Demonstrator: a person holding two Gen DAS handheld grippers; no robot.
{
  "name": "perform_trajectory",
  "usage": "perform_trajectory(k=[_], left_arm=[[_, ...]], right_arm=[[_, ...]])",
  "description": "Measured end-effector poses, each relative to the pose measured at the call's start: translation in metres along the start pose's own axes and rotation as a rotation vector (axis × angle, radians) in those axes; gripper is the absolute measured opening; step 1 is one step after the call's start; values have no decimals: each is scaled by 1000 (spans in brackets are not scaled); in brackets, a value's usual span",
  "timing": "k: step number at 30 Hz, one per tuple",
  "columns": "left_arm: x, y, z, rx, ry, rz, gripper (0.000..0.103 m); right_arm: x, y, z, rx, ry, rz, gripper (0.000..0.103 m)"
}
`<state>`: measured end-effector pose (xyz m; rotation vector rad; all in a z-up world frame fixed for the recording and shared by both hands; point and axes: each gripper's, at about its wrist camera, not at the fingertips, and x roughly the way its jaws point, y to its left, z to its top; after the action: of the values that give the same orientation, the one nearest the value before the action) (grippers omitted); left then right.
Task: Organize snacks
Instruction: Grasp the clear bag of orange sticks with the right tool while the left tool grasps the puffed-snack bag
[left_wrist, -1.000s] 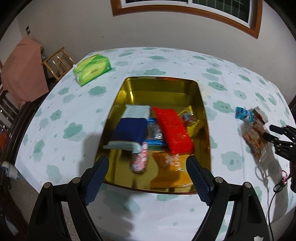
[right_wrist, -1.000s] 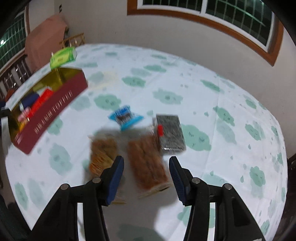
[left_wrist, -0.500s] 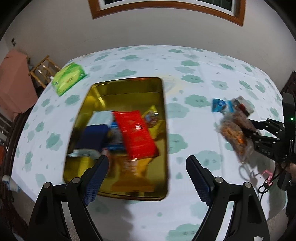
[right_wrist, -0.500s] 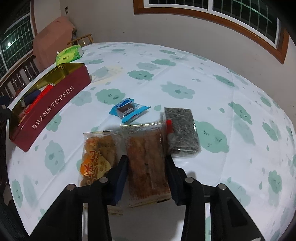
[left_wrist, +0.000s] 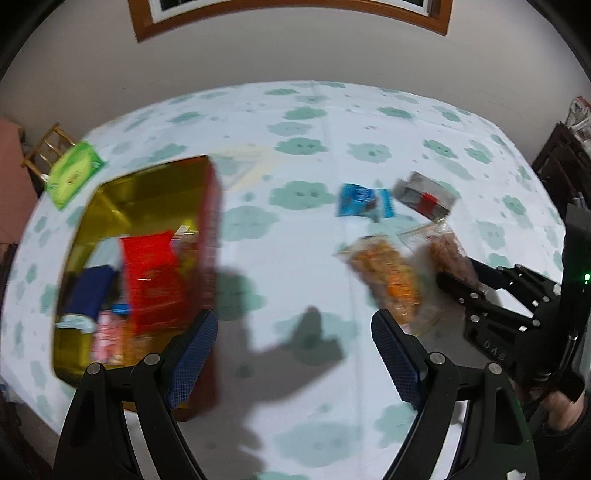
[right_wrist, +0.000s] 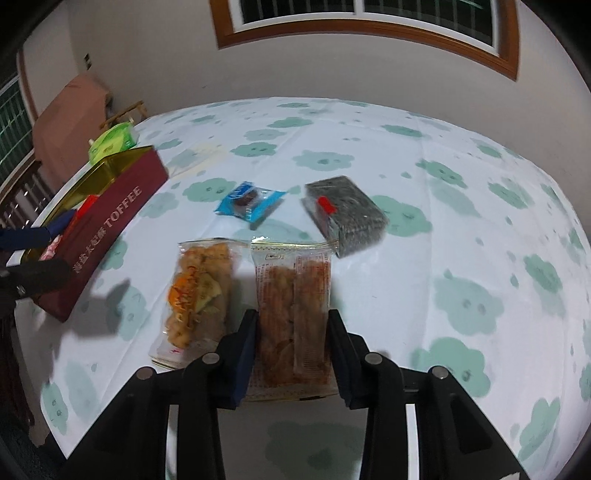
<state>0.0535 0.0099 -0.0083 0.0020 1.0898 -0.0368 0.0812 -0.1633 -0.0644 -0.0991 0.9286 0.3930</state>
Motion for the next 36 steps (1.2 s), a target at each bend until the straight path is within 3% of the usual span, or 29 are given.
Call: perform_trajectory(k=[11, 21, 30, 34, 36], left_arm=[[37, -44, 18, -43, 65, -53, 83], [67, -56, 27, -95, 120, -42, 79], [75, -63, 27, -25, 106, -14, 58], [72, -62, 24, 24, 87, -12, 37], [71, -60, 25, 27, 88, -21, 36]], right_arm=[[-16, -55, -17, 92, -46, -133, 37], [-22, -69, -24, 117, -66, -140, 37], [-21, -68, -23, 122, -68, -131, 38], [-21, -69, -23, 123, -68, -130, 38], [-21, -69, -23, 123, -68, -130, 38]])
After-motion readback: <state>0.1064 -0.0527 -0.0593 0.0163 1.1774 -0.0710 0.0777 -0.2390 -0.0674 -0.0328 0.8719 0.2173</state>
